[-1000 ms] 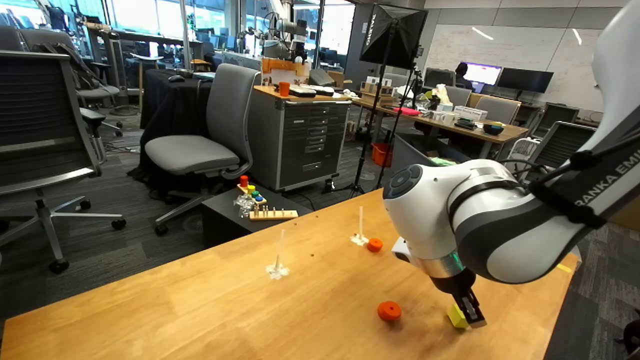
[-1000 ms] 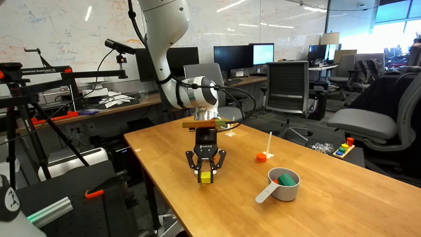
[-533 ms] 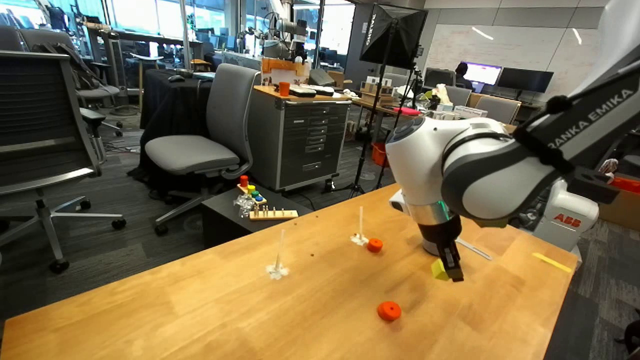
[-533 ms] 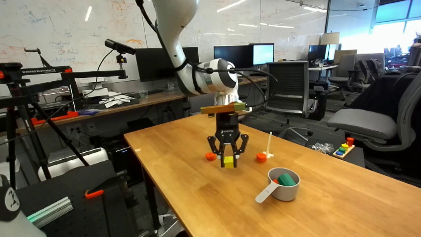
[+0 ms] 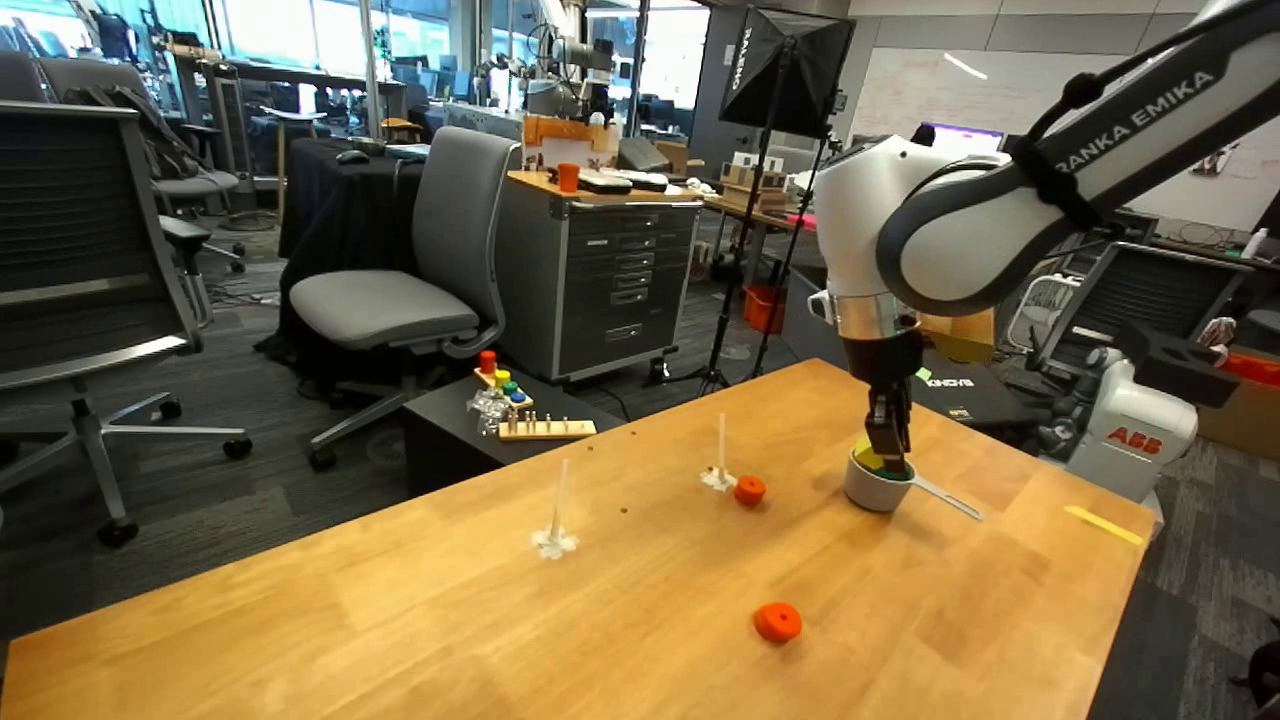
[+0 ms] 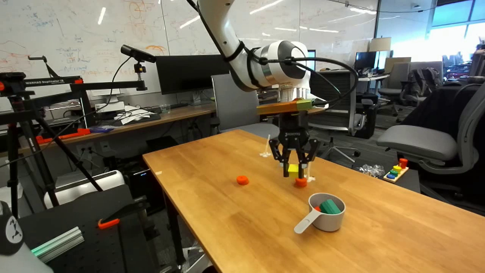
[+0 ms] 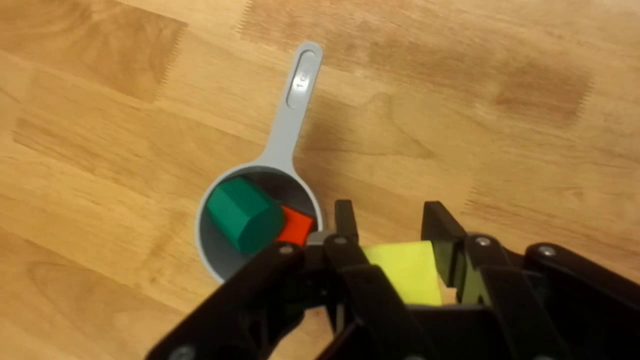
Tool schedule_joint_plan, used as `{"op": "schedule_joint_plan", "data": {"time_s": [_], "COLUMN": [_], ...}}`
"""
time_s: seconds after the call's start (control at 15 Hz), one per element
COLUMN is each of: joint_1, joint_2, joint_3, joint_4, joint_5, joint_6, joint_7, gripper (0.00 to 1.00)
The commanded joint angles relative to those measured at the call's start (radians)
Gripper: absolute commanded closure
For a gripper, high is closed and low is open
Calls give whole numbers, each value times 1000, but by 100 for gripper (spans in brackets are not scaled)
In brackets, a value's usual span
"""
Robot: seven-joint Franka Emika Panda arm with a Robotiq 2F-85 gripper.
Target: Put the blocks in the grey cup
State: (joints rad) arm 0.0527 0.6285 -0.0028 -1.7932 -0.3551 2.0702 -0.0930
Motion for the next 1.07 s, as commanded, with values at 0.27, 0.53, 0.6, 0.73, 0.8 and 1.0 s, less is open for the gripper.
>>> {"op": "schedule_joint_plan", "data": {"time_s": [0.27, 0.53, 0.6, 0.73, 0.8, 1.0], "joint_1": [-34, -43, -45, -49, -51, -56], "joint_2": [66, 111, 120, 137, 144, 160], "joint_3": [-48, -62, -64, -69, -70, -73], "joint_4": [138, 185, 193, 206, 212, 226], "joint_5": [100, 133, 141, 152, 160, 179], "joint_6": [-22, -32, -34, -36, -39, -48], "joint_7": [131, 178, 184, 199, 204, 219], "gripper": [86, 86, 86, 83, 76, 31]}}
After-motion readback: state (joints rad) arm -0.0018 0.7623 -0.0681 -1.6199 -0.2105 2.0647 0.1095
